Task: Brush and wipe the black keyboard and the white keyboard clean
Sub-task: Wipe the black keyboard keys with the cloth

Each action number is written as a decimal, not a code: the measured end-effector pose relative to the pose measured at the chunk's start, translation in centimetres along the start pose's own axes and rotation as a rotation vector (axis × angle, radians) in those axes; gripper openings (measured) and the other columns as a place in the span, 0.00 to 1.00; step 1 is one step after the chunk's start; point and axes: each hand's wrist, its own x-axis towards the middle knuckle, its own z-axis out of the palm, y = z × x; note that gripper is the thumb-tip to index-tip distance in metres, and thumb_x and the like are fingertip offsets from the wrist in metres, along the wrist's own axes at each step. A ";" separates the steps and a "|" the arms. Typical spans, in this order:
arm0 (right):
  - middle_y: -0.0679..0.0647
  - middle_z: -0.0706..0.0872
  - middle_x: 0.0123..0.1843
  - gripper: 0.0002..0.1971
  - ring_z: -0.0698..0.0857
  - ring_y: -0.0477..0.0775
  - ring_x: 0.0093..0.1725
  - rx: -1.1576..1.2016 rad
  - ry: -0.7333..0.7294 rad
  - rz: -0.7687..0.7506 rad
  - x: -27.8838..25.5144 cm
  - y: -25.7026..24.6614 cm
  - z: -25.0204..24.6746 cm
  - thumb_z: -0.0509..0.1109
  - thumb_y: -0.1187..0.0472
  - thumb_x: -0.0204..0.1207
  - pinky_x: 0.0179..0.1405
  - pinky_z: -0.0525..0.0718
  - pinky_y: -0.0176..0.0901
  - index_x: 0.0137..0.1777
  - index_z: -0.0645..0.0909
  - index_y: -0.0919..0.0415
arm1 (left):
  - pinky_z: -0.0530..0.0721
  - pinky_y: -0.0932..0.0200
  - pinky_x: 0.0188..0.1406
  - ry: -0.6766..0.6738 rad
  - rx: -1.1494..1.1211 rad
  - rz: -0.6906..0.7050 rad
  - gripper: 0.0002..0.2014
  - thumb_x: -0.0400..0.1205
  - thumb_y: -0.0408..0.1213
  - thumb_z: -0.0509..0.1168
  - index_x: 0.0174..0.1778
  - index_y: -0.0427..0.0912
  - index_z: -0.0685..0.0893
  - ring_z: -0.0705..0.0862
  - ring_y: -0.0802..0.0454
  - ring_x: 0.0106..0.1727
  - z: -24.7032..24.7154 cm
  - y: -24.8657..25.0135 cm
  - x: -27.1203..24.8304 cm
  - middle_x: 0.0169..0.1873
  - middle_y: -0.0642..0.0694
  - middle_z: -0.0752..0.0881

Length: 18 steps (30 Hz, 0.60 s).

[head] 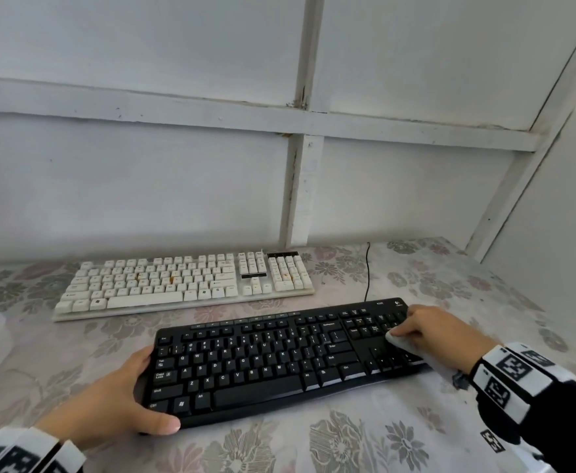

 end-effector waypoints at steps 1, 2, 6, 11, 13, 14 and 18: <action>0.56 0.78 0.44 0.13 0.71 0.45 0.37 0.000 -0.001 0.024 -0.1 0.5 0.1 0.62 0.53 0.80 0.32 0.67 0.31 0.51 0.86 0.58 | 0.73 0.46 0.73 0.002 0.003 -0.002 0.70 0.36 0.49 0.88 0.76 0.59 0.60 0.78 0.56 0.67 0.0 -0.1 0.0 0.65 0.63 0.77; 0.54 0.76 0.42 0.15 0.72 0.46 0.37 -0.009 -0.005 0.045 -0.1 1.2 0.2 0.61 0.51 0.81 0.32 0.67 0.31 0.51 0.86 0.58 | 0.73 0.45 0.73 0.002 0.005 -0.004 0.69 0.36 0.49 0.88 0.75 0.59 0.60 0.78 0.55 0.68 0.0 -0.3 0.1 0.66 0.63 0.77; 0.50 0.75 0.40 0.17 0.81 0.52 0.43 -0.006 -0.017 0.123 -0.5 3.4 0.1 0.61 0.48 0.81 0.36 0.70 0.32 0.50 0.88 0.57 | 0.72 0.45 0.74 0.001 0.018 -0.021 0.69 0.38 0.50 0.89 0.75 0.59 0.59 0.77 0.55 0.69 -0.1 -0.5 0.2 0.68 0.61 0.75; 0.51 0.68 0.30 0.23 0.68 0.50 0.29 0.010 0.023 0.224 0.2 3.7 -0.6 0.67 0.53 0.78 0.25 0.67 0.31 0.22 0.72 0.58 | 0.74 0.47 0.72 -0.007 0.045 -0.032 0.70 0.38 0.51 0.88 0.77 0.58 0.58 0.78 0.55 0.67 0.1 0.0 0.1 0.67 0.62 0.76; 0.51 0.72 0.28 0.23 0.70 0.48 0.27 0.068 0.047 0.202 0.2 3.2 -1.2 0.67 0.52 0.78 0.27 0.69 0.28 0.21 0.70 0.53 | 0.74 0.47 0.72 -0.002 0.040 -0.034 0.71 0.36 0.52 0.87 0.77 0.57 0.58 0.79 0.56 0.66 0.1 0.2 0.0 0.65 0.63 0.77; 0.49 0.76 0.29 0.18 0.74 0.45 0.29 0.118 0.043 0.169 0.1 2.8 -1.3 0.67 0.52 0.78 0.31 0.70 0.25 0.25 0.79 0.49 | 0.74 0.48 0.71 0.004 0.041 -0.038 0.71 0.36 0.52 0.87 0.77 0.57 0.58 0.80 0.56 0.65 0.1 0.2 -0.1 0.65 0.63 0.77; 0.43 0.79 0.41 0.09 0.78 0.40 0.41 0.189 0.007 0.091 0.2 1.8 -0.2 0.68 0.54 0.78 0.37 0.71 0.27 0.49 0.90 0.49 | 0.75 0.47 0.71 0.002 0.047 -0.051 0.70 0.38 0.51 0.88 0.77 0.58 0.58 0.79 0.56 0.65 0.0 0.3 -0.1 0.65 0.65 0.76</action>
